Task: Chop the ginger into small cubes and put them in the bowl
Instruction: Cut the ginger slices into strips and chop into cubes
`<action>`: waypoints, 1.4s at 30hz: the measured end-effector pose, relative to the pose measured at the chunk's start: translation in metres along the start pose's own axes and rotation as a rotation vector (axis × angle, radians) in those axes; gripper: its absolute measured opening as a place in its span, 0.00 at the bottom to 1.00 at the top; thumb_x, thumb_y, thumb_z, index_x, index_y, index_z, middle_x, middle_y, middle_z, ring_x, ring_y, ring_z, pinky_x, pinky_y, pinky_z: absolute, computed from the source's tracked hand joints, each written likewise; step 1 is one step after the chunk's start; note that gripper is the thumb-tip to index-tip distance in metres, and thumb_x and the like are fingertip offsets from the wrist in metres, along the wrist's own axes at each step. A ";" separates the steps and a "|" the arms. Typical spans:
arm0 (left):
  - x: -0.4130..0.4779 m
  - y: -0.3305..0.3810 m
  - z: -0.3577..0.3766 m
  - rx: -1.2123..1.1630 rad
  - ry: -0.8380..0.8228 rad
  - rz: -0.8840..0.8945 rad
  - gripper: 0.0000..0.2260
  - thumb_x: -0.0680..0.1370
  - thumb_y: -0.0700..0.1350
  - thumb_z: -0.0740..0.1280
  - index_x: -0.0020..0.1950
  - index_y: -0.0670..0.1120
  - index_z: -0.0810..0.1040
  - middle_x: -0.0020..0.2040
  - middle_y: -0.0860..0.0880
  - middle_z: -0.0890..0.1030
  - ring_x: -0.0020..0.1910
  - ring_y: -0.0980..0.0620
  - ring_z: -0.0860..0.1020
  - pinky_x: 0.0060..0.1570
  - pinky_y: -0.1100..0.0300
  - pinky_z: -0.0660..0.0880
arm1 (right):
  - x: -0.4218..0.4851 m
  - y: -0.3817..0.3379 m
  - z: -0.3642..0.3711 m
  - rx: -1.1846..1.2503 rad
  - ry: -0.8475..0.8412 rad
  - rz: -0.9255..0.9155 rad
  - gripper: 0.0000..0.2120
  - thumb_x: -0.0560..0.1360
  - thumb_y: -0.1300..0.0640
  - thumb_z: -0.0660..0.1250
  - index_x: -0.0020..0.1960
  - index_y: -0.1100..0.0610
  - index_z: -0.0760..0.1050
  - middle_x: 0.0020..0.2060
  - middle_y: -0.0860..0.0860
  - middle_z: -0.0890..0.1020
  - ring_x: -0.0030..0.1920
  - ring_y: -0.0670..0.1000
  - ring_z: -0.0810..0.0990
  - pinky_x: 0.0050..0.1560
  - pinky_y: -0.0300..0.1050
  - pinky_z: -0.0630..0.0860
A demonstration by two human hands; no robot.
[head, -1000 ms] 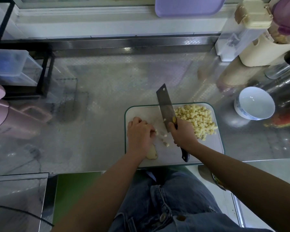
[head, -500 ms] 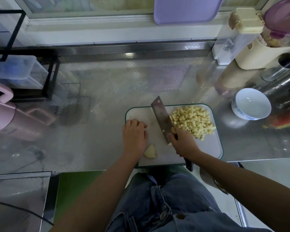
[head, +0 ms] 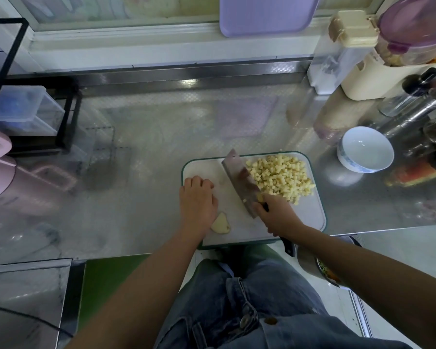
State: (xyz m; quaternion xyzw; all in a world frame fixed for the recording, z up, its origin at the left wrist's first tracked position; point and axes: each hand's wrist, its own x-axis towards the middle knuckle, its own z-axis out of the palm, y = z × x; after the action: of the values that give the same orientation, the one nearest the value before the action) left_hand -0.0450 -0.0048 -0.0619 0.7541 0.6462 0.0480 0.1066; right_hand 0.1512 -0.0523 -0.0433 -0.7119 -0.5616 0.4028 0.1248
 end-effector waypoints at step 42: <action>0.029 0.047 -0.013 -1.008 -0.211 -0.467 0.16 0.81 0.42 0.54 0.33 0.45 0.62 0.28 0.47 0.64 0.24 0.51 0.65 0.25 0.60 0.63 | 0.047 -0.009 -0.034 -0.230 0.184 -0.484 0.05 0.73 0.65 0.70 0.48 0.61 0.83 0.47 0.56 0.83 0.52 0.58 0.78 0.53 0.47 0.72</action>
State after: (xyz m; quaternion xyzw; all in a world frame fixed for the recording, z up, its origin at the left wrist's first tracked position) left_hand 0.0020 0.0181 -0.0408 0.4475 0.6790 0.2502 0.5255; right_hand 0.1710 0.0021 -0.0360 -0.6004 -0.7434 0.2286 0.1863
